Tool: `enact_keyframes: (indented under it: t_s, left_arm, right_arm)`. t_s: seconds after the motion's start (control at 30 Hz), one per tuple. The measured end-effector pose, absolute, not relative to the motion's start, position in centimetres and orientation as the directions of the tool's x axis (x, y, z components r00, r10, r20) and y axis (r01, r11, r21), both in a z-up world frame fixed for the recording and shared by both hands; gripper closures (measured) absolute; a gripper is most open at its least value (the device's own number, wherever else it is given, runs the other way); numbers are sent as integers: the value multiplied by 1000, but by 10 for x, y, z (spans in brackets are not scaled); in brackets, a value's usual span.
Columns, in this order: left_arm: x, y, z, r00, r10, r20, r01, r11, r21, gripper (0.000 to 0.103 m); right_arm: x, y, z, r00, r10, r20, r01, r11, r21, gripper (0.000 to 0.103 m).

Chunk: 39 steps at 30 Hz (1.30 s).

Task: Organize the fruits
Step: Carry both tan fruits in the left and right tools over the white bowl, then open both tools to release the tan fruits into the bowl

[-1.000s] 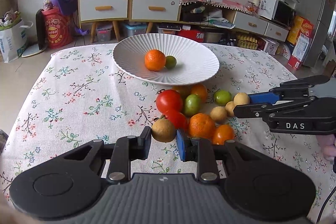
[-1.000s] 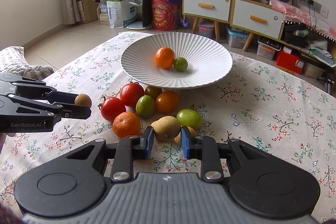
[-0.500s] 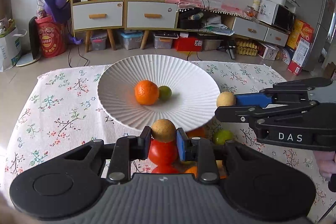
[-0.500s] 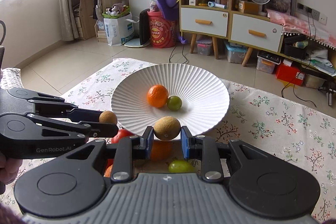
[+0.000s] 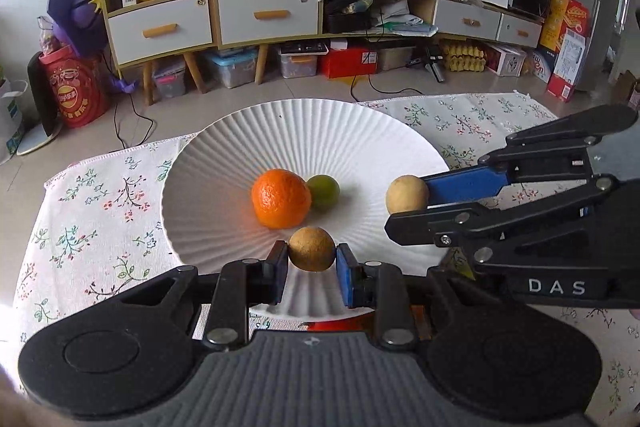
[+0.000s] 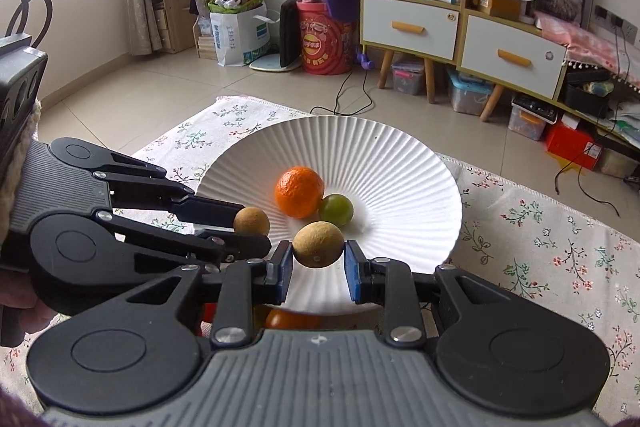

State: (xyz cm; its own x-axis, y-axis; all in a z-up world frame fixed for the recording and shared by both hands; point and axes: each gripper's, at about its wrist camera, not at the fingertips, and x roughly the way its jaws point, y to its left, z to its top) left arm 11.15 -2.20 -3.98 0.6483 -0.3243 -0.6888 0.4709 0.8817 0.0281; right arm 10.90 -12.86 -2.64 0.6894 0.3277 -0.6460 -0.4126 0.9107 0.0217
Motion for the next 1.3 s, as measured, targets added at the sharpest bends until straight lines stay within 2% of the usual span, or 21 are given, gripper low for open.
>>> enact_keyframes:
  t_s: [0.1, 0.97, 1.03, 1.3]
  left_arm:
    - [115, -26, -43, 647, -318, -693, 495, 866, 64, 81]
    - [139, -30, -51, 650, -331, -684, 491, 870, 46, 80]
    - [139, -30, -50, 650, -327, -686, 491, 870, 51, 78]
    - [130, -26, -41, 651, -320, -689, 484, 874, 51, 53]
  right_arm:
    - [117, -131, -29, 683, 325, -654, -402, 915, 35, 78]
    - [148, -141, -43, 648, 358, -672, -336, 927, 170, 76]
    - [146, -140, -41, 649, 357, -672, -337, 927, 167, 75]
    - [138, -148, -27, 671, 344, -656, -297, 936, 187, 53]
